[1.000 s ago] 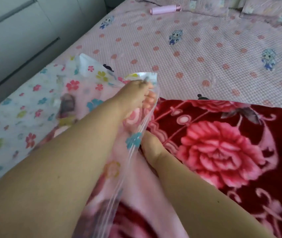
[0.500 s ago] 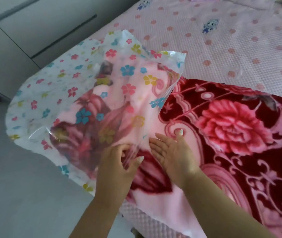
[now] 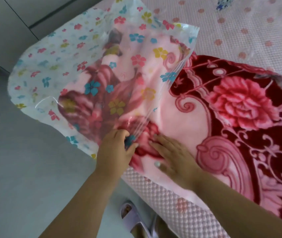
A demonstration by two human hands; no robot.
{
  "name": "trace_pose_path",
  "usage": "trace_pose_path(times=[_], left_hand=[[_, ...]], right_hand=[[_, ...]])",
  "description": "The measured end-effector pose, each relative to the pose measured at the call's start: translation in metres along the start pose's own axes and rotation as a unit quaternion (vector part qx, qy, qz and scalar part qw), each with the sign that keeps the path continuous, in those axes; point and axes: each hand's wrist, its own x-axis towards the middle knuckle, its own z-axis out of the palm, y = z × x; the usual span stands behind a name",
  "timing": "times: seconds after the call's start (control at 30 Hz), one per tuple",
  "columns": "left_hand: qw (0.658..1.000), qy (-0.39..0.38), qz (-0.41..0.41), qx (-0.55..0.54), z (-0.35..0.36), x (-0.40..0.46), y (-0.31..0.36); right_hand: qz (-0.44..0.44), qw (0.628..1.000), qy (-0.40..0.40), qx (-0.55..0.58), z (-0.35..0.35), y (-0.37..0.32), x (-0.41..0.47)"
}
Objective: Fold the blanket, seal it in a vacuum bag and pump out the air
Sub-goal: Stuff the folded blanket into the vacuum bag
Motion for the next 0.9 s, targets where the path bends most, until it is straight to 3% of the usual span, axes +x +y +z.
trace_pose_path(times=[0.1,0.33,0.5,0.63,0.9], left_hand=[[0.999,0.021,0.034,-0.003,0.001,0.007,0.001],[0.991,0.035,-0.009,-0.125,-0.003,0.01,-0.013],[0.967,0.013,-0.071,-0.243,-0.003,0.016,-0.013],[0.949,0.007,-0.083,-0.303,-0.008,0.02,-0.012],[0.893,0.021,-0.11,-0.437,-0.029,0.032,-0.003]], right_hand=[[0.025,0.993,-0.083,-0.08,0.004,0.007,0.016],[0.07,0.969,-0.008,-0.235,0.032,-0.011,0.025],[0.036,0.979,0.146,-0.141,0.035,-0.016,0.051],[-0.005,0.983,0.167,-0.079,0.031,-0.017,0.058],[0.061,0.978,0.197,0.019,0.007,-0.035,0.112]])
